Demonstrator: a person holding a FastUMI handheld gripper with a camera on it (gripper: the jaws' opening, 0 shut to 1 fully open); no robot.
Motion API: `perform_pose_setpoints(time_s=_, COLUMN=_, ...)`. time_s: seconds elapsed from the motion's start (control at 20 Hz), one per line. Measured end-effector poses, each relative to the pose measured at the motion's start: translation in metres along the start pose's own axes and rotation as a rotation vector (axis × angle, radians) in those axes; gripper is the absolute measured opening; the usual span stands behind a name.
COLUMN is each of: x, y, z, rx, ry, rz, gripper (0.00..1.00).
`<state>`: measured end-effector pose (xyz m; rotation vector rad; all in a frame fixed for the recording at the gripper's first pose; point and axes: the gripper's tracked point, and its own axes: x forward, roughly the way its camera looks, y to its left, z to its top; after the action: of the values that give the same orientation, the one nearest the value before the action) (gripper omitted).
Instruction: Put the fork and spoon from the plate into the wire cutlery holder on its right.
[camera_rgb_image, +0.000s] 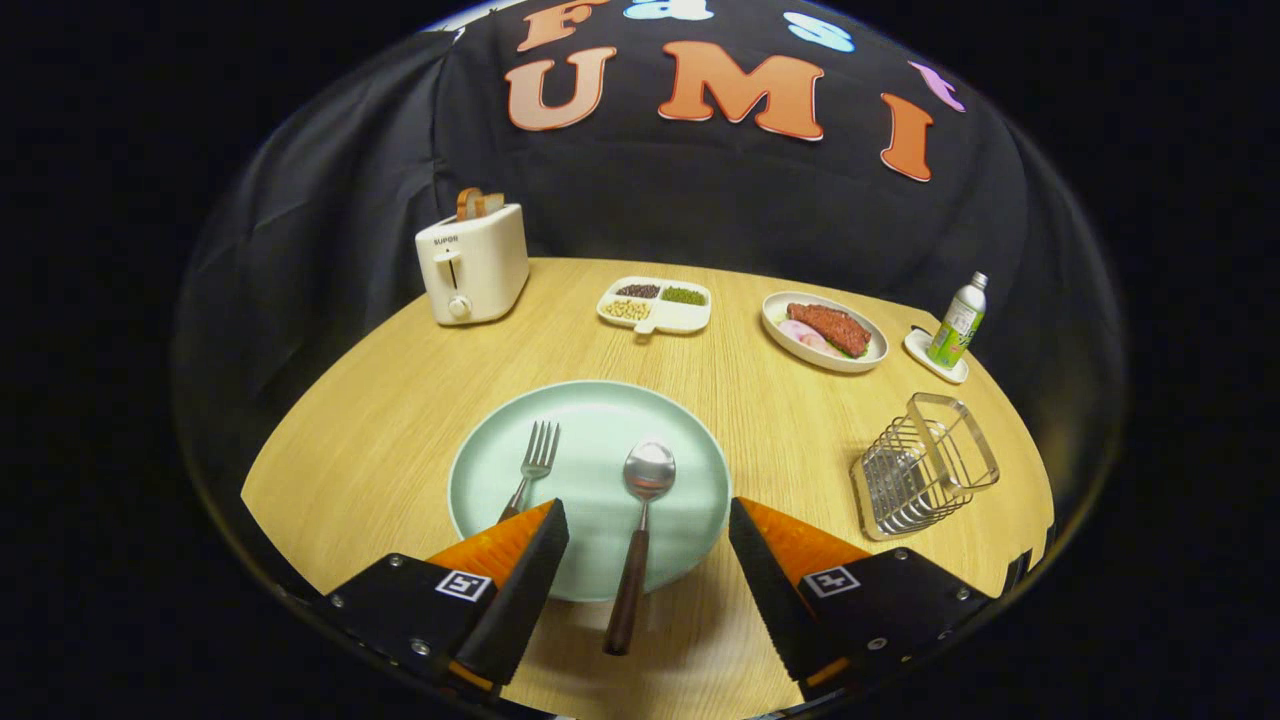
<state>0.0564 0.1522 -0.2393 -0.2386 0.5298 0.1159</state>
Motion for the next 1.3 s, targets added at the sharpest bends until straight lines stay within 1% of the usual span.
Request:
perform_pose_setpoints(time_s=0.05, x=0.003, y=-0.002, z=-0.004, rx=0.002, ry=0.020, rz=-0.010, gripper=0.95)
perform_pose_setpoints(time_s=0.1, x=0.006, y=0.000, z=-0.008, rx=0.009, ry=0.037, rz=-0.007, gripper=0.85)
perform_pose_setpoints(time_s=0.25, x=0.014, y=0.003, z=-0.016, rx=-0.001, ry=0.082, rz=-0.004, gripper=0.69)
perform_pose_setpoints(time_s=0.3, x=0.014, y=0.004, z=-0.018, rx=-0.008, ry=0.090, rz=-0.003, gripper=0.61)
perform_pose_setpoints(time_s=0.35, x=0.016, y=0.005, z=-0.019, rx=-0.011, ry=0.102, rz=0.000, gripper=0.58)
perform_pose_setpoints(time_s=0.4, x=0.017, y=0.006, z=-0.023, rx=-0.008, ry=0.118, rz=0.004, gripper=0.52)
perform_pose_setpoints(time_s=0.45, x=0.020, y=0.007, z=-0.026, rx=-0.001, ry=0.135, rz=0.005, gripper=0.49)
perform_pose_setpoints(time_s=0.5, x=0.020, y=0.008, z=-0.029, rx=0.005, ry=0.152, rz=0.005, gripper=0.44)
perform_pose_setpoints(time_s=0.6, x=0.023, y=0.009, z=-0.030, rx=0.014, ry=0.160, rz=0.007, gripper=0.37)
perform_pose_setpoints(time_s=0.65, x=0.024, y=0.011, z=-0.030, rx=0.018, ry=0.166, rz=0.011, gripper=0.36)
perform_pose_setpoints(time_s=0.75, x=0.027, y=0.007, z=-0.032, rx=0.010, ry=0.184, rz=-0.008, gripper=0.34)
perform_pose_setpoints(time_s=0.8, x=0.027, y=0.004, z=-0.031, rx=0.018, ry=0.187, rz=-0.020, gripper=0.21)
perform_pose_setpoints(time_s=0.9, x=0.030, y=0.005, z=-0.032, rx=0.048, ry=0.204, rz=-0.014, gripper=0.10)
perform_pose_setpoints(time_s=0.95, x=0.030, y=0.005, z=-0.030, rx=0.059, ry=0.210, rz=-0.008, gripper=0.08)
perform_pose_setpoints(time_s=1.0, x=0.030, y=0.004, z=-0.029, rx=0.062, ry=0.208, rz=-0.005, gripper=0.05)
perform_pose_setpoints(time_s=1.15, x=0.025, y=0.000, z=-0.026, rx=0.066, ry=0.223, rz=0.000, gripper=0.03)
perform_pose_setpoints(time_s=1.3, x=0.006, y=-0.009, z=-0.012, rx=0.069, ry=0.213, rz=0.020, gripper=0.02)
